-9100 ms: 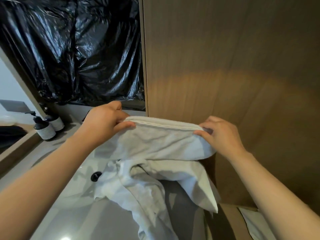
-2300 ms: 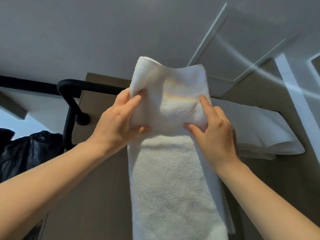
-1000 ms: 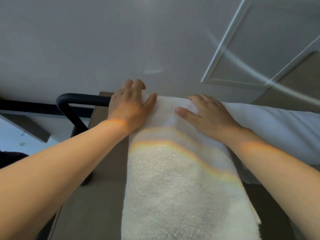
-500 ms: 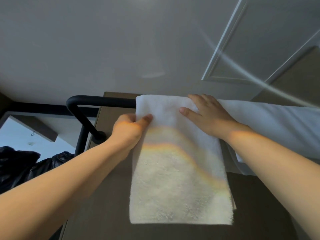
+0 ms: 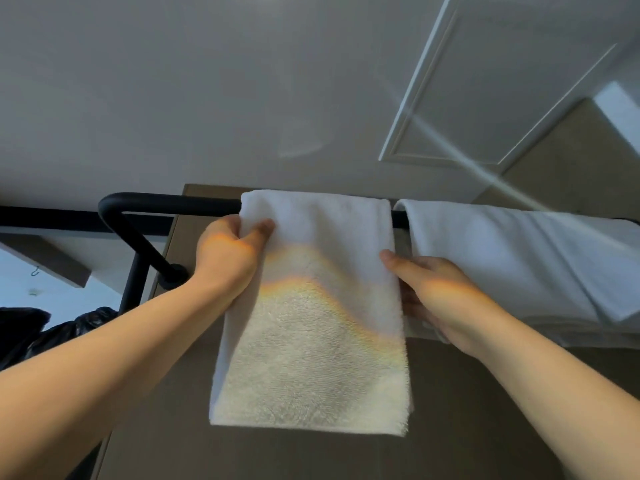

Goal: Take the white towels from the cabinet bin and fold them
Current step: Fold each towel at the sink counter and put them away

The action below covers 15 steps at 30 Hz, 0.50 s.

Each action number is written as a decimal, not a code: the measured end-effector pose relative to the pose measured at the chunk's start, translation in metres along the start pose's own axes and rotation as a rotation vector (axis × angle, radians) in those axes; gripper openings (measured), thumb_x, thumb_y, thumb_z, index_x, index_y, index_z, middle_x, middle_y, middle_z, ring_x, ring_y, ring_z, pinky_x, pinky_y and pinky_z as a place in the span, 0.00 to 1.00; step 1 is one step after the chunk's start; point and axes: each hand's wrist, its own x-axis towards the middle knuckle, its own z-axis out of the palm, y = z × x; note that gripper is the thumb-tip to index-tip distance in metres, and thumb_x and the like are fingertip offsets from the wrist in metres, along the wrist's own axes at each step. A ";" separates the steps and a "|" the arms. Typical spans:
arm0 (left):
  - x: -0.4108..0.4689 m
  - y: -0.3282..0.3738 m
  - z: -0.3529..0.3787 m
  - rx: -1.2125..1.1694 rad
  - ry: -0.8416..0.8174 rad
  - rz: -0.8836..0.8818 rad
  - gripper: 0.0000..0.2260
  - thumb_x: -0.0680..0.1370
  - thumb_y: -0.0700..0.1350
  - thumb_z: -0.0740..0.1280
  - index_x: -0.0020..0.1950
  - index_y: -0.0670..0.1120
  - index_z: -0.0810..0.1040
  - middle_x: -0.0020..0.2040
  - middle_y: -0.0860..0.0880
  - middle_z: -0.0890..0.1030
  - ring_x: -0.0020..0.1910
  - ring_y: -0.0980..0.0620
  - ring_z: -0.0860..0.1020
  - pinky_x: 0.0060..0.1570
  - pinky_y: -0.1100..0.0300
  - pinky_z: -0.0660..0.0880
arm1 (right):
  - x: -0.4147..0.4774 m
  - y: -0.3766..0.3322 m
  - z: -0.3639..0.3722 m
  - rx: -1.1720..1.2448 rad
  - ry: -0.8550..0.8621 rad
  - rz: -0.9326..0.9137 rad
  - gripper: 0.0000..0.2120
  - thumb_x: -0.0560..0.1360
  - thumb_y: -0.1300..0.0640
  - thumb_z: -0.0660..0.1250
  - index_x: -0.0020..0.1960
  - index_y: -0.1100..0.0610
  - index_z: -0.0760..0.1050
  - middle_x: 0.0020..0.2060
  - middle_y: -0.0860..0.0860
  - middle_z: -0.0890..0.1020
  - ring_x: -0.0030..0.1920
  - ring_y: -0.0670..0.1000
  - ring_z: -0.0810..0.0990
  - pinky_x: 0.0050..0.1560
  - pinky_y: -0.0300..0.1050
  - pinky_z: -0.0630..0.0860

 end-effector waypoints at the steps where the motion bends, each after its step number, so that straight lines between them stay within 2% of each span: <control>1: 0.000 0.000 0.000 0.017 0.010 0.018 0.10 0.79 0.52 0.65 0.46 0.45 0.78 0.42 0.48 0.82 0.40 0.50 0.80 0.38 0.57 0.76 | 0.002 -0.004 0.000 0.026 -0.022 -0.022 0.16 0.77 0.46 0.68 0.51 0.59 0.81 0.45 0.53 0.87 0.46 0.52 0.85 0.53 0.46 0.81; 2: 0.000 0.001 0.001 0.035 0.031 0.034 0.10 0.79 0.51 0.66 0.46 0.45 0.78 0.42 0.48 0.81 0.39 0.51 0.79 0.37 0.57 0.76 | 0.002 -0.007 0.001 0.028 -0.031 -0.051 0.12 0.77 0.49 0.68 0.48 0.59 0.81 0.41 0.52 0.87 0.40 0.48 0.85 0.44 0.39 0.81; 3: 0.001 0.001 0.001 0.054 0.058 0.049 0.11 0.79 0.51 0.66 0.45 0.44 0.78 0.41 0.48 0.81 0.39 0.51 0.78 0.37 0.57 0.75 | 0.002 -0.010 0.001 0.027 -0.019 -0.084 0.10 0.77 0.51 0.68 0.46 0.58 0.80 0.37 0.50 0.86 0.36 0.45 0.84 0.37 0.36 0.79; 4: 0.002 0.003 0.001 0.070 0.083 0.069 0.11 0.79 0.51 0.66 0.45 0.44 0.78 0.40 0.48 0.80 0.38 0.51 0.78 0.37 0.57 0.75 | 0.004 -0.011 0.001 0.036 0.000 -0.120 0.09 0.78 0.52 0.68 0.45 0.57 0.80 0.36 0.50 0.86 0.35 0.46 0.84 0.38 0.38 0.79; 6: 0.006 0.006 0.002 0.098 0.122 0.115 0.11 0.78 0.50 0.67 0.43 0.44 0.77 0.37 0.49 0.78 0.35 0.53 0.75 0.33 0.63 0.72 | 0.007 -0.015 0.004 0.066 0.049 -0.183 0.08 0.78 0.53 0.68 0.47 0.57 0.82 0.41 0.54 0.87 0.43 0.54 0.86 0.51 0.52 0.82; 7: 0.009 0.010 0.003 0.115 0.137 0.134 0.11 0.78 0.50 0.67 0.41 0.44 0.77 0.35 0.50 0.77 0.33 0.54 0.74 0.30 0.67 0.69 | 0.010 -0.017 0.005 0.059 0.092 -0.214 0.09 0.78 0.52 0.68 0.47 0.58 0.82 0.42 0.57 0.86 0.45 0.59 0.85 0.54 0.59 0.80; 9: 0.020 0.016 0.006 0.129 0.159 0.149 0.10 0.78 0.51 0.68 0.43 0.44 0.77 0.35 0.52 0.76 0.34 0.55 0.74 0.30 0.66 0.68 | 0.016 -0.022 0.007 -0.001 0.187 -0.285 0.11 0.77 0.51 0.68 0.47 0.59 0.81 0.44 0.60 0.85 0.47 0.63 0.83 0.53 0.64 0.79; 11: 0.036 0.024 0.011 0.189 0.166 0.140 0.11 0.77 0.53 0.67 0.47 0.44 0.77 0.39 0.49 0.78 0.38 0.49 0.76 0.36 0.59 0.69 | 0.024 -0.030 0.008 -0.092 0.278 -0.354 0.13 0.77 0.51 0.68 0.48 0.61 0.80 0.44 0.59 0.84 0.47 0.62 0.82 0.51 0.59 0.79; 12: 0.046 0.028 0.014 0.269 0.167 0.139 0.13 0.77 0.54 0.67 0.47 0.44 0.77 0.40 0.47 0.78 0.41 0.45 0.76 0.38 0.57 0.68 | 0.029 -0.034 0.007 -0.142 0.325 -0.386 0.14 0.77 0.51 0.67 0.45 0.63 0.79 0.41 0.59 0.83 0.45 0.61 0.82 0.47 0.55 0.78; 14: 0.066 0.034 0.021 0.405 0.165 0.142 0.15 0.77 0.56 0.66 0.50 0.43 0.76 0.46 0.44 0.79 0.48 0.41 0.78 0.43 0.53 0.71 | 0.041 -0.043 0.004 -0.261 0.394 -0.418 0.17 0.77 0.52 0.67 0.36 0.61 0.72 0.31 0.54 0.77 0.37 0.58 0.75 0.36 0.49 0.68; 15: 0.074 0.036 0.024 0.441 0.156 0.135 0.17 0.77 0.56 0.67 0.54 0.43 0.76 0.52 0.43 0.79 0.52 0.40 0.78 0.48 0.51 0.74 | 0.048 -0.047 0.002 -0.320 0.406 -0.411 0.19 0.77 0.52 0.67 0.32 0.59 0.67 0.28 0.52 0.72 0.35 0.56 0.71 0.33 0.49 0.63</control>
